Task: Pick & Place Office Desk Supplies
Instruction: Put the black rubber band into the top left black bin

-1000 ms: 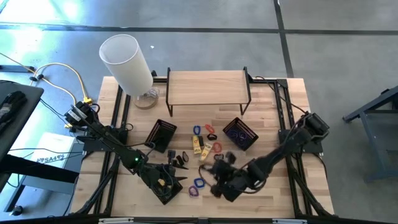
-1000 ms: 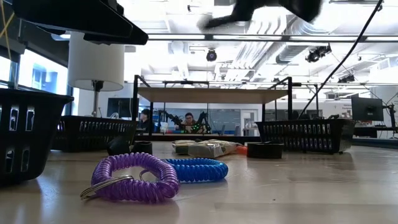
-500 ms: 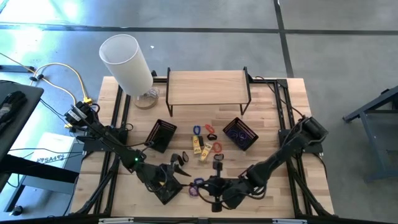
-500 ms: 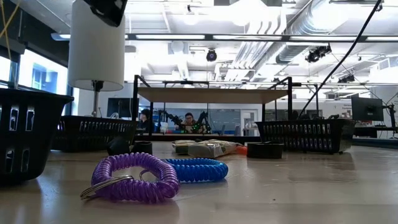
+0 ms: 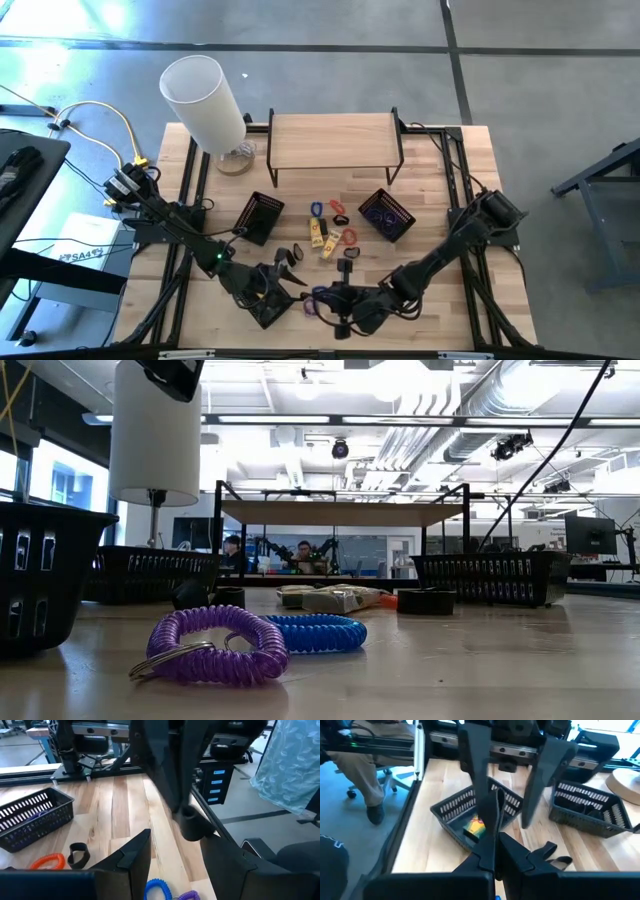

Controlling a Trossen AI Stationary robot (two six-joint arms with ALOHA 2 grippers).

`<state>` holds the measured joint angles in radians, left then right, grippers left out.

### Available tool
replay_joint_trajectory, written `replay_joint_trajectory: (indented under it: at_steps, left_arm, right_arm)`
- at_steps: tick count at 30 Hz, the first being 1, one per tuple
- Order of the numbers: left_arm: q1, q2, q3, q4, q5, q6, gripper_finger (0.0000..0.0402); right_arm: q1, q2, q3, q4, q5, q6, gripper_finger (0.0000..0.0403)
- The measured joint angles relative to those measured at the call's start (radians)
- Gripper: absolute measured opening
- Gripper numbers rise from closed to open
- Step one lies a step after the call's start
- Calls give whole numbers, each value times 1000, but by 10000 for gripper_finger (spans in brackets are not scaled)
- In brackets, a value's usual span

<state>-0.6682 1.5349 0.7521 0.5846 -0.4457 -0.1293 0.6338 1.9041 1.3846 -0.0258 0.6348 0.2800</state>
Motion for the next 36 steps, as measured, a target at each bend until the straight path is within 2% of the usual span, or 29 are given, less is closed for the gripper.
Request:
replay_joint_trajectory:
  at_steps: [4, 19, 24, 30, 36]
  left_arm:
    - [0, 0, 0, 12, 62, 7, 163]
    - [45, 0, 0, 12, 51, -60, 156]
    - [45, 0, 0, 11, 52, -60, 111]
    - [45, 0, 0, 11, 54, -57, 18]
    - [44, 0, 0, 11, 56, -44, 4]
  right_arm:
    - [-3, 0, 0, -7, 23, 3, 3]
    - [-1, 0, 0, -8, 8, 3, 3]
    - [-1, 0, 0, -20, -13, 4, 3]
    - [-1, 0, 0, -31, -15, 12, 3]
    - [-1, 0, 0, -41, -16, 17, 5]
